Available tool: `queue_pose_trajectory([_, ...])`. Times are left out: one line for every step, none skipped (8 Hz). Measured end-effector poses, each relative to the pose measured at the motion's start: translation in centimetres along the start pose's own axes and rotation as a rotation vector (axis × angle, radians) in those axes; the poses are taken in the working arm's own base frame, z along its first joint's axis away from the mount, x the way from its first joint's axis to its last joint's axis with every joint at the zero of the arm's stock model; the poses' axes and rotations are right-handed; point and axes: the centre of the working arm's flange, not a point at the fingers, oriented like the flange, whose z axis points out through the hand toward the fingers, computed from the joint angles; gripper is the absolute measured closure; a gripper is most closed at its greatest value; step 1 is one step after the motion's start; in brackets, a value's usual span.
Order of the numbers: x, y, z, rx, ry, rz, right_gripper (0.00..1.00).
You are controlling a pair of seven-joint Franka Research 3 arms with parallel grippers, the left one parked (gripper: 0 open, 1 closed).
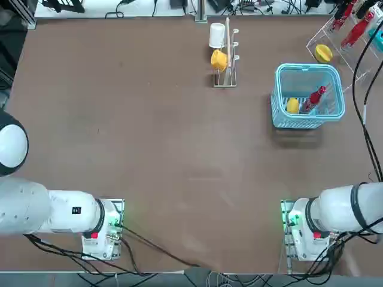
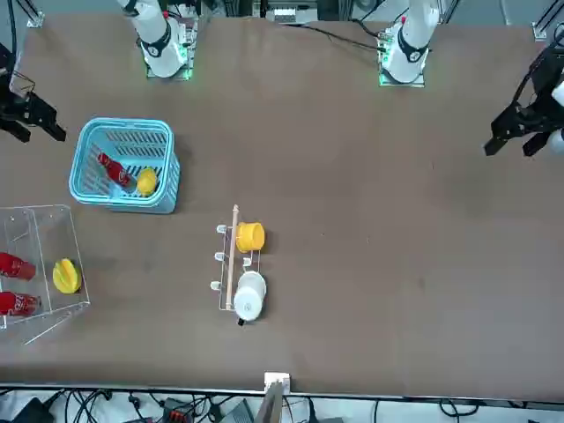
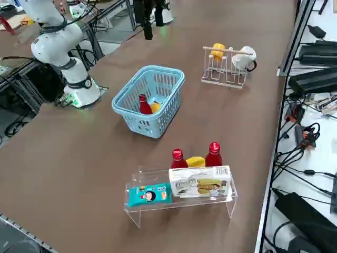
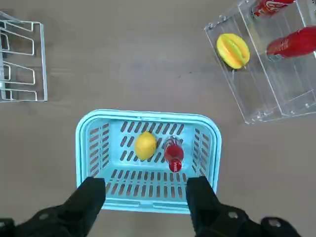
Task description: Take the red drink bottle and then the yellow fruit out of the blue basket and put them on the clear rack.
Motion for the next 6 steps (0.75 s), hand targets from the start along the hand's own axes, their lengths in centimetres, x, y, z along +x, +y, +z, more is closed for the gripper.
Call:
queue_pose_trajectory([0.0, 0.0, 0.01, 0.0, -0.001, 0.0, 0.0])
queue_pose_trajectory([0.0, 0.0, 0.02, 0.0, -0.001, 0.0, 0.0])
queue_pose_trajectory([0.0, 0.02, 0.04, 0.0, -0.001, 0.0, 0.0])
queue_pose_trajectory([0.04, 0.11, 0.11, 0.001, -0.003, 0.002, 0.0])
queue_pose_trajectory([0.16, 0.3, 0.28, 0.001, -0.006, 0.005, 0.0])
queue_pose_trajectory([0.34, 0.46, 0.55, 0.001, -0.011, 0.007, 0.0])
